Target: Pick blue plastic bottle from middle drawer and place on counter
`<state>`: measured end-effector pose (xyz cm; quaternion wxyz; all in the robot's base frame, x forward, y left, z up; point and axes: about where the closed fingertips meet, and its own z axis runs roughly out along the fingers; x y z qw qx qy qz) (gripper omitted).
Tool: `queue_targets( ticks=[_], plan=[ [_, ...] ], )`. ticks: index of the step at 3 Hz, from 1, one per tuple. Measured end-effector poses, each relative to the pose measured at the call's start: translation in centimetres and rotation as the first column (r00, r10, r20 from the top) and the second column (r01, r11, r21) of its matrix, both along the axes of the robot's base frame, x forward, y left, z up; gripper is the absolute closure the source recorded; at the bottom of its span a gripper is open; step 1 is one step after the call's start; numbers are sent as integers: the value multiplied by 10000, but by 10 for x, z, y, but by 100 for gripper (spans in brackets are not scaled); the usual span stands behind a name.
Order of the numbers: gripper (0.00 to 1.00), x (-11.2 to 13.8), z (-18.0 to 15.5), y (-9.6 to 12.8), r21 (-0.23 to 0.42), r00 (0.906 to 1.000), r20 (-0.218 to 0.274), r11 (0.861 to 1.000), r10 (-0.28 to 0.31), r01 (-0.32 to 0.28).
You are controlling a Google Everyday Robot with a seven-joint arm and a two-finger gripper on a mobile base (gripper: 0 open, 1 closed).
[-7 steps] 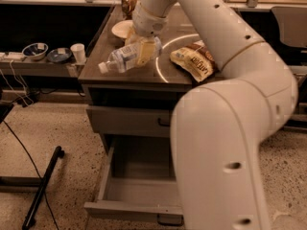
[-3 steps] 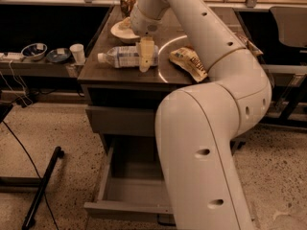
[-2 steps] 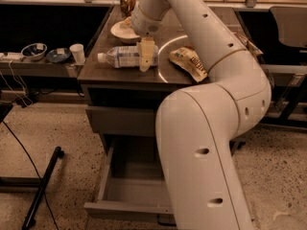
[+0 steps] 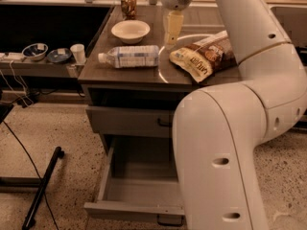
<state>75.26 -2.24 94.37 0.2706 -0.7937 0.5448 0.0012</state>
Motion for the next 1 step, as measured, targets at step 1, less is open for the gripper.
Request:
queue_targets(
  ticks=[1],
  plan=[
    [0,5,1,4,91,9999,149,10000,-23,22]
  ],
)
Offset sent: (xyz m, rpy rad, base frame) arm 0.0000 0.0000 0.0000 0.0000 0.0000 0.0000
